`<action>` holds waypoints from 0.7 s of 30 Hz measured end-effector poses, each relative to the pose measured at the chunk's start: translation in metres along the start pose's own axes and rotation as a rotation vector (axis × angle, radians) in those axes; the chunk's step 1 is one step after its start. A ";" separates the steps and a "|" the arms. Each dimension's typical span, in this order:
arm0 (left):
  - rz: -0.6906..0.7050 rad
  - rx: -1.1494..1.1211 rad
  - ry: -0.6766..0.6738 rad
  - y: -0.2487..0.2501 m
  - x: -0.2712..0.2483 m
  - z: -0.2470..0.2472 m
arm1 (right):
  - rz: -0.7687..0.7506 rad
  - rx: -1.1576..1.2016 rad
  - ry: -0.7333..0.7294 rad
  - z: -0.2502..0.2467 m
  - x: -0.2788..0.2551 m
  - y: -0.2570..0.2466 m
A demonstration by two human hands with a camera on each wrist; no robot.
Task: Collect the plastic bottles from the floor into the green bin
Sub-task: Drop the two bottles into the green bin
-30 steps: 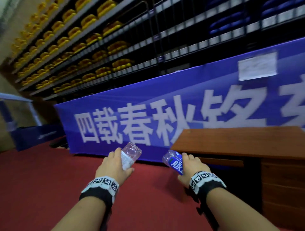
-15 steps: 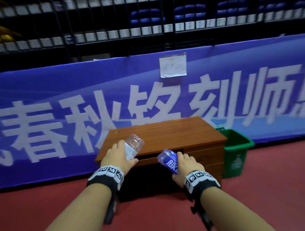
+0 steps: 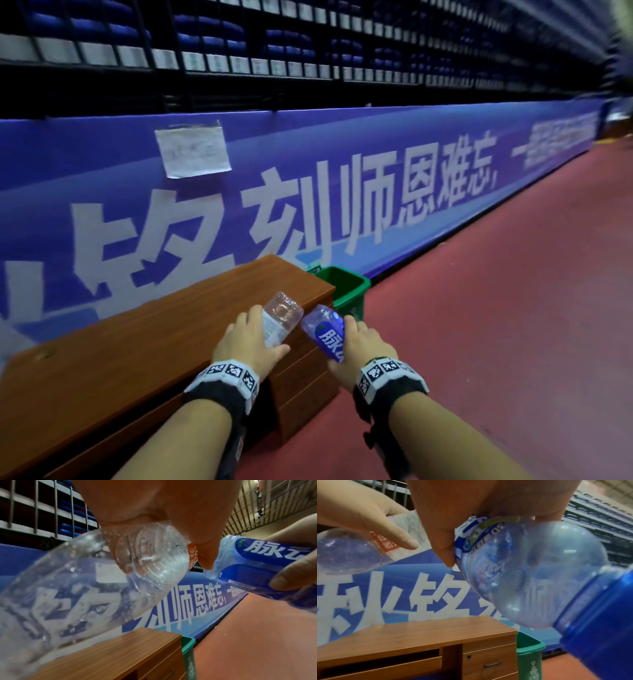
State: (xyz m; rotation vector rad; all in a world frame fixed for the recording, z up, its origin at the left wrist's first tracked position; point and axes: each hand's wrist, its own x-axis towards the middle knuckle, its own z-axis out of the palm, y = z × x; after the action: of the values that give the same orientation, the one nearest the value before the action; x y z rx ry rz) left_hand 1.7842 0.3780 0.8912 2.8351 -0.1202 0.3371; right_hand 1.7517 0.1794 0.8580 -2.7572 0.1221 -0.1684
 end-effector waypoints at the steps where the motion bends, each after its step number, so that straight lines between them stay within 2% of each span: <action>1: 0.014 -0.017 -0.006 0.011 0.011 0.006 | 0.017 0.007 0.013 -0.003 0.009 0.011; 6: 0.057 -0.030 0.020 0.066 0.077 0.032 | 0.032 0.000 0.073 -0.022 0.076 0.062; 12: 0.009 -0.098 0.064 0.126 0.174 0.056 | -0.015 -0.008 0.079 -0.051 0.176 0.103; 16: -0.027 -0.122 0.057 0.149 0.231 0.078 | -0.027 -0.012 0.064 -0.058 0.235 0.128; 21: -0.043 -0.110 0.035 0.156 0.298 0.114 | -0.012 -0.007 -0.003 -0.041 0.303 0.152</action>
State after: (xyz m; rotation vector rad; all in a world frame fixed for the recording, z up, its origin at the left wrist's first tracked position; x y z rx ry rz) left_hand 2.0802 0.1811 0.8986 2.7176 -0.0679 0.3591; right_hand 2.0361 -0.0084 0.8700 -2.7660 0.1056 -0.1677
